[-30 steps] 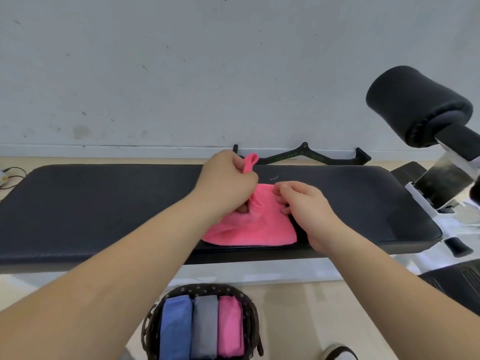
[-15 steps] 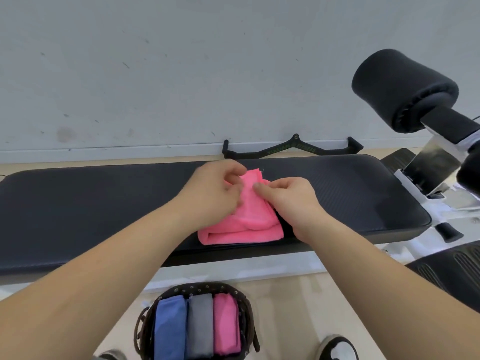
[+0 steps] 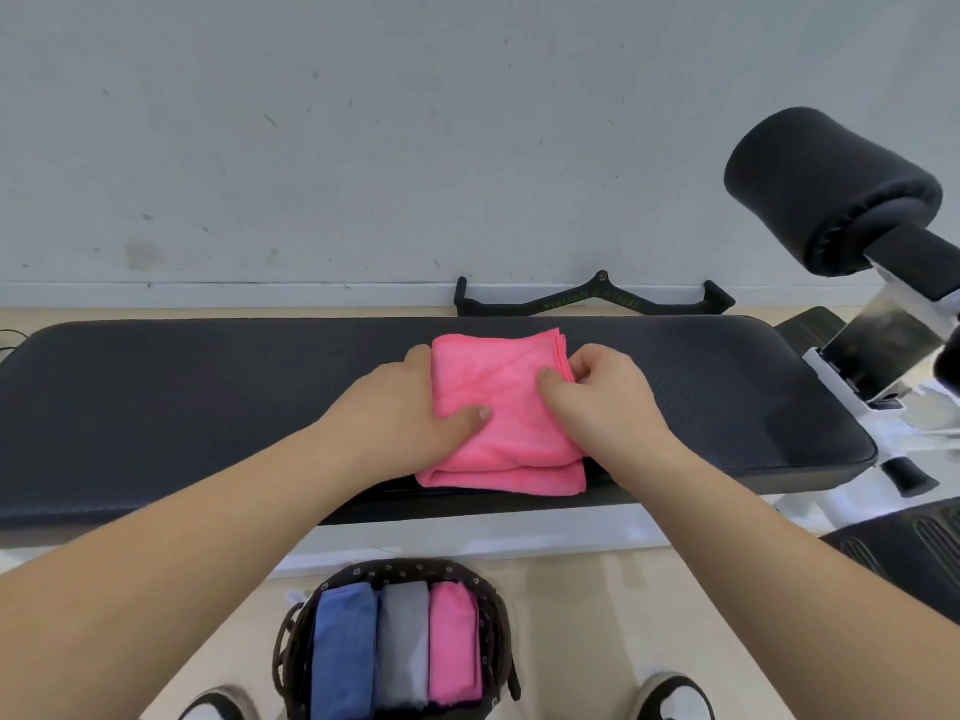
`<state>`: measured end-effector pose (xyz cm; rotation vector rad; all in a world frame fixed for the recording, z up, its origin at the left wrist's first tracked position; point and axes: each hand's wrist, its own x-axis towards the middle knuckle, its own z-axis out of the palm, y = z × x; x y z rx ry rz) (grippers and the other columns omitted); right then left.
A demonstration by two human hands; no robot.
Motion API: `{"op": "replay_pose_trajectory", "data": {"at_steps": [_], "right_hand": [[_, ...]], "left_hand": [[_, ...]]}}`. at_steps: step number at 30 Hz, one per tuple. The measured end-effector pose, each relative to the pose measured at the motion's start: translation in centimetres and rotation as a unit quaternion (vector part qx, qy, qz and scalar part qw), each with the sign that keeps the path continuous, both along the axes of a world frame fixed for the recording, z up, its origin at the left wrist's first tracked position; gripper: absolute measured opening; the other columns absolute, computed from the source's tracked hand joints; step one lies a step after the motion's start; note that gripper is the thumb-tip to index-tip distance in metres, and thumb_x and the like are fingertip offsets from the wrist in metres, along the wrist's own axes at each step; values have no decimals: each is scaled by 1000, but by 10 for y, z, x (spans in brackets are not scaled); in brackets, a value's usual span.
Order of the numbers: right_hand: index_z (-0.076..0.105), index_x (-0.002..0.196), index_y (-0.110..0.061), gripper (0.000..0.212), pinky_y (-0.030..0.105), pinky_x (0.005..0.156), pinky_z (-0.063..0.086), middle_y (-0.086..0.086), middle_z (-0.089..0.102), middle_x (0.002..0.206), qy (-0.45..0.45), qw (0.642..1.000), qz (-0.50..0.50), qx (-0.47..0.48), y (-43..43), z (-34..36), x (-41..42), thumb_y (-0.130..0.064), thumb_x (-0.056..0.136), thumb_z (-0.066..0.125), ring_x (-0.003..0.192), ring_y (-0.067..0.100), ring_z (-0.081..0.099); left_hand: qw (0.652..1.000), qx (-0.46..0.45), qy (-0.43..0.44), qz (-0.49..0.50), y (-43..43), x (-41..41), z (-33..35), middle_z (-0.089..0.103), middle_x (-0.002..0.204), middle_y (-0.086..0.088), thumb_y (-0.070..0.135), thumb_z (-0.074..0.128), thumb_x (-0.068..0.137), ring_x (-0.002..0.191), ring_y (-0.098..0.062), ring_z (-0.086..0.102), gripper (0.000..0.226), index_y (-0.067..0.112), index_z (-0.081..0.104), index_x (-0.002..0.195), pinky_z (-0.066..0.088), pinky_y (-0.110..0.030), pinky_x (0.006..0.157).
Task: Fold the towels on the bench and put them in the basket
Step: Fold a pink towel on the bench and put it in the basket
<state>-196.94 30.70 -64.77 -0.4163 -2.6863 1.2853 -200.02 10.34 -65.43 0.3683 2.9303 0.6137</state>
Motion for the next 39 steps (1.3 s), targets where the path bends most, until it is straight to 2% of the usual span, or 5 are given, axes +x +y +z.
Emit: {"op": "replay_pose_trajectory", "data": {"at_steps": [7,11,19,32,39], "right_hand": [[37,65,-20,35,36,60,39,-9,42,61,-88,993,28,78,12,-7,1,-30,86,64,60,18,43],[56,115,-22,38,44,86,54,-2,55,116,-43,984,14,175,11,-3,4,-45,87,69,103,22,60],[7,164,-34,90,50,128,2,4,-2,173,-140,918,255,268,-15,-15,12,-78,89,32,159,28,-4],[20,156,-42,107,57,123,-8,1,4,166,-132,944,211,218,-33,-22,8,-86,64,51,156,28,-7],[53,84,-30,22,32,72,43,-7,49,91,-24,973,166,156,-19,-3,12,-36,70,70,83,14,50]], "left_hand": [[999,19,-38,11,0,-2,2,64,97,9,71,71,75,85,-12,62,60,23,58,108,54,-35,74],[976,183,-100,69,2,-1,4,71,86,-1,44,89,72,75,-13,66,43,15,67,95,54,-31,64],[918,324,-175,145,-4,-2,18,78,87,-8,31,84,81,71,-19,73,30,9,68,94,54,-29,59],[962,251,-102,22,20,15,35,67,83,10,26,72,86,71,2,63,38,31,65,123,45,-15,62],[972,226,-69,6,32,20,30,72,83,6,26,83,77,71,-2,64,55,26,62,128,50,-20,74]]}}
